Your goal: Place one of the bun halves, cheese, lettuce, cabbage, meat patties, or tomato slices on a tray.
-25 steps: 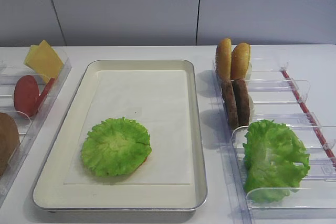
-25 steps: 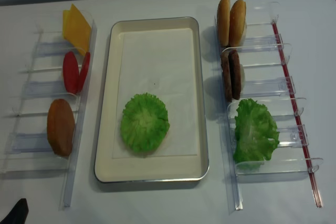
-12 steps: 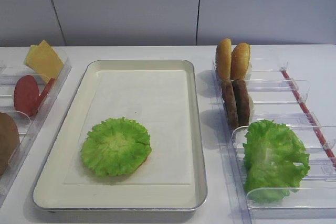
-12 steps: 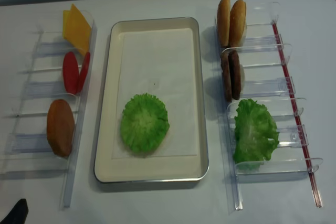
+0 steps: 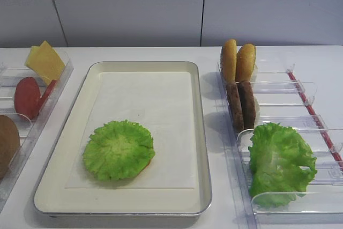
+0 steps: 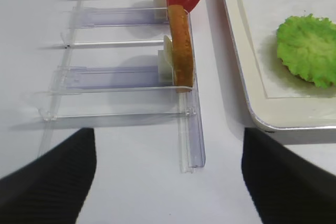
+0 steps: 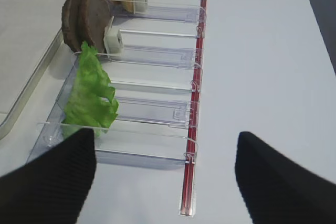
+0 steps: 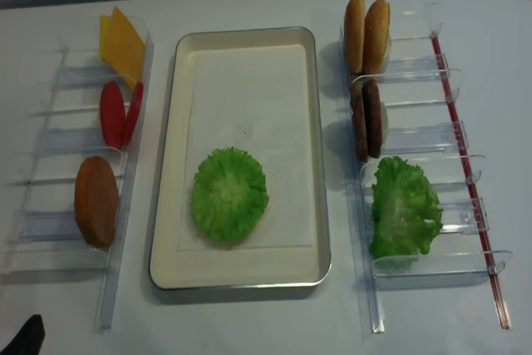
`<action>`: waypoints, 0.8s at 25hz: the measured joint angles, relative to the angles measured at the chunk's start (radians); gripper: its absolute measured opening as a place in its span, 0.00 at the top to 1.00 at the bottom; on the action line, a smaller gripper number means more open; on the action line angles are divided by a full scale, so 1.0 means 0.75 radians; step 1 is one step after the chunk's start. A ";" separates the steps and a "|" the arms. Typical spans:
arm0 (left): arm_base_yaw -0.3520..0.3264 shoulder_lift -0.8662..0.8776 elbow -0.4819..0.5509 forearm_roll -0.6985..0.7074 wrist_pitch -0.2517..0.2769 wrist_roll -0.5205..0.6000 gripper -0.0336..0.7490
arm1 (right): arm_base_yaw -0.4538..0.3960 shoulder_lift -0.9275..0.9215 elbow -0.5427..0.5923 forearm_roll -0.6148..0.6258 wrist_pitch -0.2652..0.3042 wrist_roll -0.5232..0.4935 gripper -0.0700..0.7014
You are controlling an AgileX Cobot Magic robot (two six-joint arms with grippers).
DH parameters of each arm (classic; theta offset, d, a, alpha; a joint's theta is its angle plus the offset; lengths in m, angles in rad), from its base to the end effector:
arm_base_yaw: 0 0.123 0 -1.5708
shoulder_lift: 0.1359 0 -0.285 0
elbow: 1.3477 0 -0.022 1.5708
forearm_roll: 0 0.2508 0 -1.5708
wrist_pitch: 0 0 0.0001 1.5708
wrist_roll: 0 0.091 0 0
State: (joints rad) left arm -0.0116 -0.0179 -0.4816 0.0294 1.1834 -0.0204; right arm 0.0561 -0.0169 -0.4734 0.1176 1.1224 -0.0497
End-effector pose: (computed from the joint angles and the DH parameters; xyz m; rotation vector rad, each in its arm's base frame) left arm -0.0111 0.0026 0.2625 -0.0131 2.1671 0.0175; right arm -0.0079 0.0092 0.2654 -0.1209 2.1096 0.1463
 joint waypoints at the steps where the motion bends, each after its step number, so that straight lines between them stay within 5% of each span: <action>1: 0.000 0.000 0.000 0.000 0.000 0.000 0.25 | 0.000 0.000 0.000 0.000 0.000 0.000 0.16; 20: 0.000 0.000 0.000 0.000 0.000 0.000 0.25 | 0.000 0.000 0.000 0.000 -0.006 0.000 0.20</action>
State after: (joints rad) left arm -0.0116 -0.0179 -0.4816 0.0294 1.1834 -0.0204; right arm 0.0561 -0.0169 -0.4734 0.1176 1.1179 -0.0497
